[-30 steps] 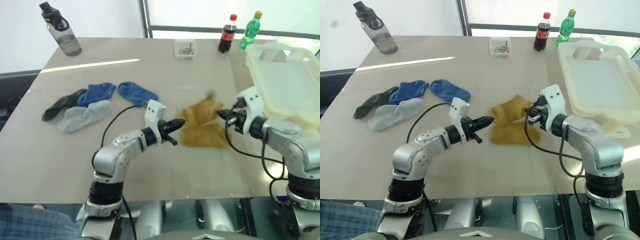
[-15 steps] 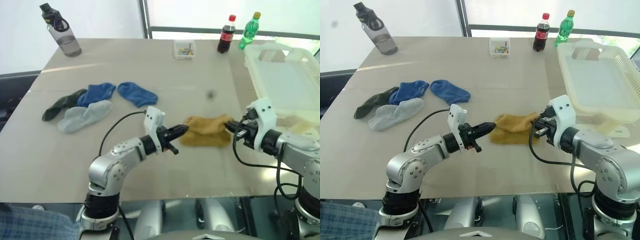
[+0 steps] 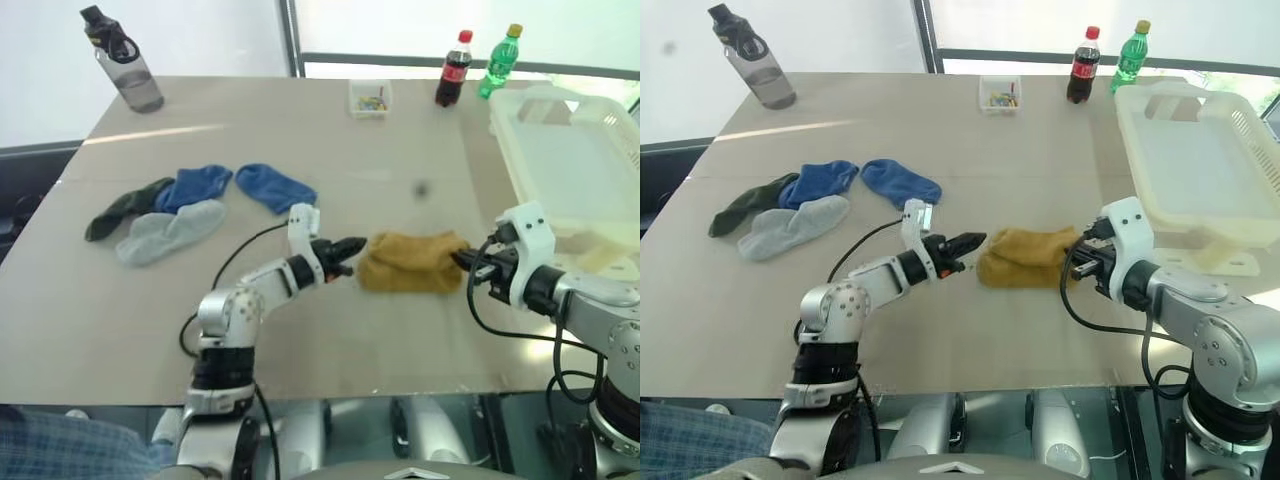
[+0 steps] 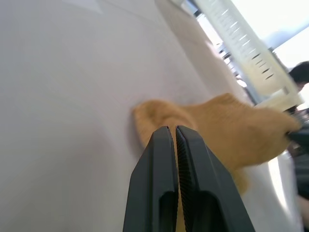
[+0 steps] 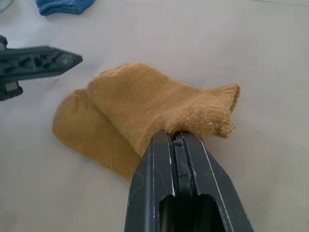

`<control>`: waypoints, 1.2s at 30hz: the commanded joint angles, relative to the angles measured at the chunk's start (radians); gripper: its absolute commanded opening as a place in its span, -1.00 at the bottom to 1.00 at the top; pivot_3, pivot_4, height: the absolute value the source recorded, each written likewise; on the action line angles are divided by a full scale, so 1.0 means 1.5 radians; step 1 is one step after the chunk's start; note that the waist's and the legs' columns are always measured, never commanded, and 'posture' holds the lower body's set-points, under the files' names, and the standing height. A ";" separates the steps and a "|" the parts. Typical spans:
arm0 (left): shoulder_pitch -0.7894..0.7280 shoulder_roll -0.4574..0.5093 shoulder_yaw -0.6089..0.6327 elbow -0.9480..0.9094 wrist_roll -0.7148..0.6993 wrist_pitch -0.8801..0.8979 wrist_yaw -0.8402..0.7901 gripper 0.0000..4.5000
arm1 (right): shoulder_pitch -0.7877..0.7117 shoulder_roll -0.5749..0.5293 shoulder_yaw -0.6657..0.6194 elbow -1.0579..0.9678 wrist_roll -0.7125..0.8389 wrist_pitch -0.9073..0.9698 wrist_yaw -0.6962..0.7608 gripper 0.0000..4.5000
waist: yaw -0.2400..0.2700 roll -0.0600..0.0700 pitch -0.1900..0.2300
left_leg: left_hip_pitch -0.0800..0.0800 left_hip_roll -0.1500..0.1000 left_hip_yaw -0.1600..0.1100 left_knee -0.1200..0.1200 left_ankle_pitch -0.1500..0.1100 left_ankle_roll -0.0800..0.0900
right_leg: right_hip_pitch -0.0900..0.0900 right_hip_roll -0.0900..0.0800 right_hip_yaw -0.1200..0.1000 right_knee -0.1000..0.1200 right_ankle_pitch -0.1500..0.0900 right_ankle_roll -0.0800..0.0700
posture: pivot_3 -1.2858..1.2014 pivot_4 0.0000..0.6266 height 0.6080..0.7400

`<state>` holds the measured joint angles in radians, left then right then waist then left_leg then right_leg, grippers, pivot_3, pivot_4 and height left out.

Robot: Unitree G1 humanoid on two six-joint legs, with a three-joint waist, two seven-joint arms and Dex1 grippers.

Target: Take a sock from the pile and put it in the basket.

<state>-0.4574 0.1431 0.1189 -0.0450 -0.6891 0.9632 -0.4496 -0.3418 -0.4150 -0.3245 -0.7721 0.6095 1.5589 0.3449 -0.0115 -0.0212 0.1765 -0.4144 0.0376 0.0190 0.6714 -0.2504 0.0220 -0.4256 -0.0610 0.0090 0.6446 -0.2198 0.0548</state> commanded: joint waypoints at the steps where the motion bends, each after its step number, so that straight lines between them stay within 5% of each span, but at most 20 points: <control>1: -0.012 0.003 0.003 0.009 -0.020 0.020 -0.012 -0.90 | -0.001 0.002 -0.003 -0.024 0.003 -0.014 -0.005 -1.00 | -0.002 0.000 0.000 | 0.000 0.000 0.000 0.000 0.000 0.000 | 0.000 0.000 0.000 0.000 0.000 0.000 | 0.03 -0.52 1.00; 3: -0.017 0.005 -0.002 0.016 -0.020 0.031 -0.010 -0.90 | 0.001 0.003 -0.003 -0.025 0.002 -0.016 -0.007 -1.00 | -0.001 0.000 0.000 | 0.000 0.000 0.000 0.000 0.000 0.000 | 0.000 0.000 0.000 0.000 0.000 0.000 | 0.03 -0.52 1.00; 7: -0.024 0.010 -0.008 0.027 0.001 0.028 0.005 -0.31 | 0.005 0.005 -0.003 -0.027 0.000 -0.020 -0.011 -1.00 | -0.001 0.000 0.000 | 0.000 0.000 0.000 0.000 0.000 0.000 | 0.000 0.000 0.000 0.000 0.000 0.000 | 0.03 -0.52 1.00; 29: -0.063 -0.008 -0.053 0.102 0.041 0.024 -0.017 -0.31 | 0.009 0.022 0.007 -0.028 0.001 -0.042 -0.031 -1.00 | 0.001 0.000 0.000 | 0.000 0.000 0.000 0.000 0.000 0.000 | 0.000 0.000 0.000 0.000 0.000 0.000 | 0.03 -0.52 1.00; 33: -0.064 -0.010 -0.048 0.103 0.040 0.022 -0.016 -0.97 | 0.009 0.022 0.008 -0.028 0.002 -0.045 -0.033 -1.00 | 0.000 0.000 0.000 | 0.000 0.000 0.000 0.000 0.000 0.000 | 0.000 0.000 0.000 0.000 0.000 0.000 | 0.03 -0.52 1.00; 36: -0.064 -0.009 -0.045 0.103 0.039 0.022 -0.020 -0.97 | 0.008 0.023 0.011 -0.026 0.002 -0.048 -0.035 -1.00 | 0.000 0.000 0.000 | 0.000 0.000 0.000 0.000 0.000 0.000 | 0.000 0.000 0.000 0.000 0.000 0.000 | 0.03 -0.52 1.00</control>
<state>-0.5475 0.1304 0.0478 0.1193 -0.6226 0.9964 -0.4708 -0.3252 -0.3824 -0.3014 -0.7729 0.6043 1.5115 0.2960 -0.0115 -0.0209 0.1761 -0.4139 0.0375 0.0190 0.6711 -0.2504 0.0220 -0.4256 -0.0609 0.0092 0.6451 -0.2198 0.0548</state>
